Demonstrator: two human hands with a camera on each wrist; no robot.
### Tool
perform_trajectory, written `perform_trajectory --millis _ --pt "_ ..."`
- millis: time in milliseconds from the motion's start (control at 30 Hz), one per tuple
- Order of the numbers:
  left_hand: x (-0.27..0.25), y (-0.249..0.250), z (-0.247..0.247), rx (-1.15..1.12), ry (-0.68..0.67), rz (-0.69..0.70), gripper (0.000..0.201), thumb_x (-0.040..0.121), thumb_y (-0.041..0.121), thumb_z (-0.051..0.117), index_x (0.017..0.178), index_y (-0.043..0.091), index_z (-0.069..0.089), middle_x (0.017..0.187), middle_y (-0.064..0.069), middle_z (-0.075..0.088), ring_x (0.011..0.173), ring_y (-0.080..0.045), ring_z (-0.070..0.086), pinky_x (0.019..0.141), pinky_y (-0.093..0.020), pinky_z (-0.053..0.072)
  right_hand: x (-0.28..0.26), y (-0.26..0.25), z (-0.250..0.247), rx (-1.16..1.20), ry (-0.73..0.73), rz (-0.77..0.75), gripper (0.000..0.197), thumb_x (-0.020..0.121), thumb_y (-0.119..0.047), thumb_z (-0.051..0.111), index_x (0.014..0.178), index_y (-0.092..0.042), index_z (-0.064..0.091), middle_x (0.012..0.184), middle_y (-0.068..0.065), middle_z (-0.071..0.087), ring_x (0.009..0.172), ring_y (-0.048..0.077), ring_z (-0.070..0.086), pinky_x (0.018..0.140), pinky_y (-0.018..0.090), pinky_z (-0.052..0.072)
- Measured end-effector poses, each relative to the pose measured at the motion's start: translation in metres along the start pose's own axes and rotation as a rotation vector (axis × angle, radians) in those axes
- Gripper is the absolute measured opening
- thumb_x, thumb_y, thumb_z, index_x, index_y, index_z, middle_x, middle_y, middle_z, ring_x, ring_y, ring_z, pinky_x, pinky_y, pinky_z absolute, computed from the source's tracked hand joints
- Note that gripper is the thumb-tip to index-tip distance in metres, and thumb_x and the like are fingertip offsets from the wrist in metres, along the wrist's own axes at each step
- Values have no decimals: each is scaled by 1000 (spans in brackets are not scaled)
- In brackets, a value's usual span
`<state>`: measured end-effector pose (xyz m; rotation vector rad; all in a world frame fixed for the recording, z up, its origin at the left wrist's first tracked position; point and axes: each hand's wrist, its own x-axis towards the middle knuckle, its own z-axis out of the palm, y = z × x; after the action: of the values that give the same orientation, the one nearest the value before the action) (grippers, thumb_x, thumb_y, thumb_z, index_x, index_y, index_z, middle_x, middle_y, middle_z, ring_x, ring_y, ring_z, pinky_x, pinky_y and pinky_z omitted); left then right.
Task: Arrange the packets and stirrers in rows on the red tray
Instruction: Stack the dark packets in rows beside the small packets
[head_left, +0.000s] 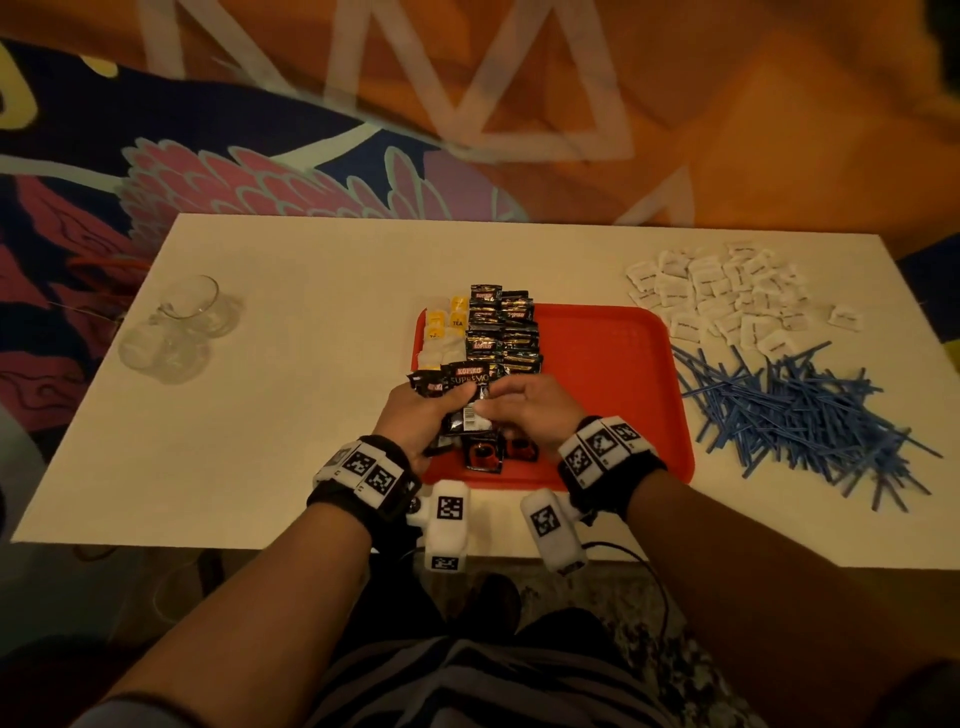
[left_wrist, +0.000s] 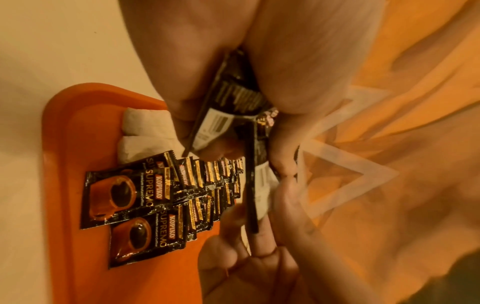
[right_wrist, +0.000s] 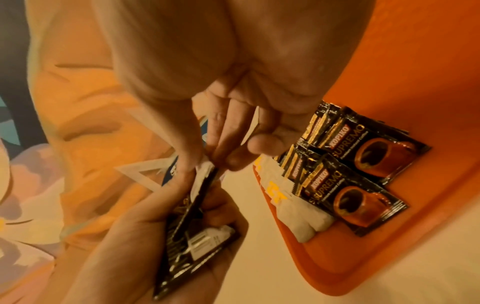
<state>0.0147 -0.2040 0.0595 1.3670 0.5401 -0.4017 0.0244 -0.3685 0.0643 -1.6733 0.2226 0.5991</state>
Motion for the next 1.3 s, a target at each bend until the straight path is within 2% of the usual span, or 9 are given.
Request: perform_trajectory --millis 133,300,433,633,767,967,1067,1167,1300 --pt "2 4 10 159 215 164 20 79 33 82 76 20 68 65 3 66 60 -17 60 68 -36 49 -1 -9 -2 -249 273 -112 16 75 -18 82 76 -23 66 77 -4 66 69 9 63 61 23 50" --pt "-3 15 27 243 158 203 49 59 62 80 86 21 75 80 0 76 78 -20 73 74 -40 60 -7 -10 10 -550 298 -371 20 79 -11 71 70 -23 58 61 -9 55 55 4 49 55 18 40" --pt "2 16 21 107 199 138 16 83 23 79 94 12 75 85 -7 76 83 -26 74 78 -45 62 -9 -8 10 -540 225 -448 9 80 -22 77 88 -22 74 78 -10 60 67 2 54 64 12 41" --pt "5 12 8 80 115 74 11 86 10 74 96 15 73 87 -7 77 77 -24 74 74 -41 59 -5 2 -1 -403 335 -248 21 77 -35 79 86 -27 62 88 -9 63 74 10 62 64 25 51" --pt "6 9 8 63 39 4 21 88 8 71 108 6 68 80 -9 73 58 -18 69 61 -35 54 -2 6 -3 -277 193 -116 12 82 -22 77 89 -24 67 86 -2 69 62 10 67 54 21 51" --pt "14 -2 11 75 101 2 18 85 17 76 102 12 72 94 -11 77 91 -32 73 88 -56 56 -3 16 -3 -193 90 -120 22 77 -17 81 78 -31 65 78 -1 71 65 9 69 59 21 52" --pt "21 -11 14 161 177 56 13 87 26 75 96 17 73 92 -6 77 87 -27 74 87 -52 58 0 24 -7 -270 124 -127 13 77 -23 82 86 -20 73 81 -7 70 72 5 65 66 17 51" --pt "28 -22 12 372 283 91 27 86 47 71 86 20 69 90 -5 75 87 -27 72 86 -47 58 6 43 -16 -355 210 -25 25 78 -30 80 97 -15 74 90 -4 71 83 11 66 73 27 55" --pt "33 -40 5 743 356 75 29 87 40 72 100 15 69 101 -8 72 99 -30 66 85 -36 54 5 76 -33 -410 294 119 17 83 -30 75 92 -16 67 77 -10 63 73 7 59 55 18 43"
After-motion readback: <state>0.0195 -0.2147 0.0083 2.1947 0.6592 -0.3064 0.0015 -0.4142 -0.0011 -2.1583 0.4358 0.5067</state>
